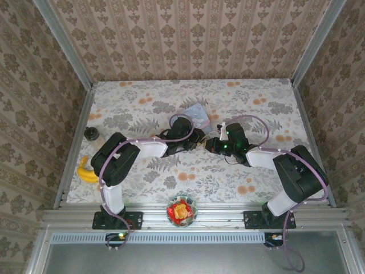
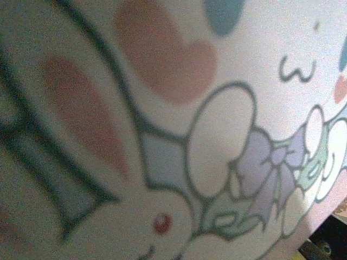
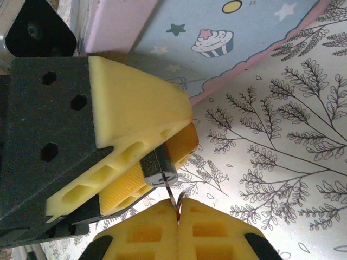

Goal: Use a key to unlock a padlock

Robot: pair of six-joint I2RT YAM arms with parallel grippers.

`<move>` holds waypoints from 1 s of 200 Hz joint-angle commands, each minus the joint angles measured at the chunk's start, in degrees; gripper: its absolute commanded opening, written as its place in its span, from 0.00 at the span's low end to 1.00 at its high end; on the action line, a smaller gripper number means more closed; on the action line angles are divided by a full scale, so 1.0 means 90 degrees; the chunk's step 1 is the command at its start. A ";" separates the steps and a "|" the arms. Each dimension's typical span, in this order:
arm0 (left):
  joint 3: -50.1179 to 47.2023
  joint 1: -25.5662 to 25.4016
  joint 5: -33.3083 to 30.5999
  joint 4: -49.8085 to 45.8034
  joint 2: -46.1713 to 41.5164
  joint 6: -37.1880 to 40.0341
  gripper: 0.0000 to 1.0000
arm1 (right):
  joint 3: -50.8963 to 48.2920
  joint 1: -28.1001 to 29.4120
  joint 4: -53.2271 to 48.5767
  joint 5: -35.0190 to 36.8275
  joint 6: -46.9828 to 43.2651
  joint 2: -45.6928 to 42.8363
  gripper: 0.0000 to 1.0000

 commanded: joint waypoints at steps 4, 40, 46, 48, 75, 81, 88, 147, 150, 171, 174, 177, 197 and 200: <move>-0.0219 -0.0230 0.1503 -0.1447 0.0485 -0.1078 0.00 | 0.0093 0.0076 0.0615 0.0109 0.0191 0.0298 0.00; -0.0149 -0.0240 0.1562 -0.1604 0.0535 -0.1064 0.00 | 0.0081 0.0077 0.0840 0.0130 0.0385 0.0470 0.00; -0.0134 -0.0240 0.1578 -0.1651 0.0550 -0.1048 0.00 | 0.0081 0.0076 0.0870 0.0153 0.0446 0.0502 0.00; -0.0126 -0.0240 0.1590 -0.1657 0.0554 -0.1046 0.00 | 0.0081 0.0076 0.0885 0.0155 0.0459 0.0515 0.00; -0.0001 -0.0250 0.1694 -0.1867 0.0646 -0.0967 0.00 | 0.0064 0.0080 0.1101 0.0209 0.0719 0.0688 0.00; 0.0045 -0.0259 0.1717 -0.1925 0.0669 -0.0935 0.00 | 0.0061 0.0077 0.1158 0.0214 0.0773 0.0732 0.00; 0.0085 -0.0254 0.1731 -0.1999 0.0687 -0.0896 0.00 | 0.0053 0.0075 0.1217 0.0223 0.0825 0.0775 0.00; 0.0210 -0.0312 0.1815 -0.2190 0.0773 -0.0788 0.00 | -0.0183 0.0077 0.1856 0.0740 0.1410 0.0950 0.00; 0.0228 -0.0325 0.1829 -0.2181 0.0784 -0.0786 0.00 | -0.0196 0.0076 0.1934 0.0761 0.1456 0.0970 0.00; 0.0308 -0.0338 0.1866 -0.2117 0.0829 -0.0723 0.00 | -0.0251 0.0076 0.2343 0.0785 0.1657 0.1137 0.00; 0.0315 -0.0322 0.1866 -0.2083 0.0817 -0.0704 0.00 | -0.0250 0.0076 0.2377 0.0781 0.1680 0.1156 0.00; 0.0311 -0.0314 0.1857 -0.2037 0.0814 -0.0677 0.02 | -0.0251 0.0076 0.2402 0.0767 0.1694 0.1172 0.00; 0.0321 -0.0238 0.1691 -0.1937 0.0685 -0.0383 0.23 | -0.0271 0.0091 0.2512 0.0738 0.1749 0.1269 0.00; 0.0314 -0.0225 0.1649 -0.1953 0.0653 -0.0322 0.23 | -0.0278 0.0095 0.2514 0.0740 0.1755 0.1281 0.00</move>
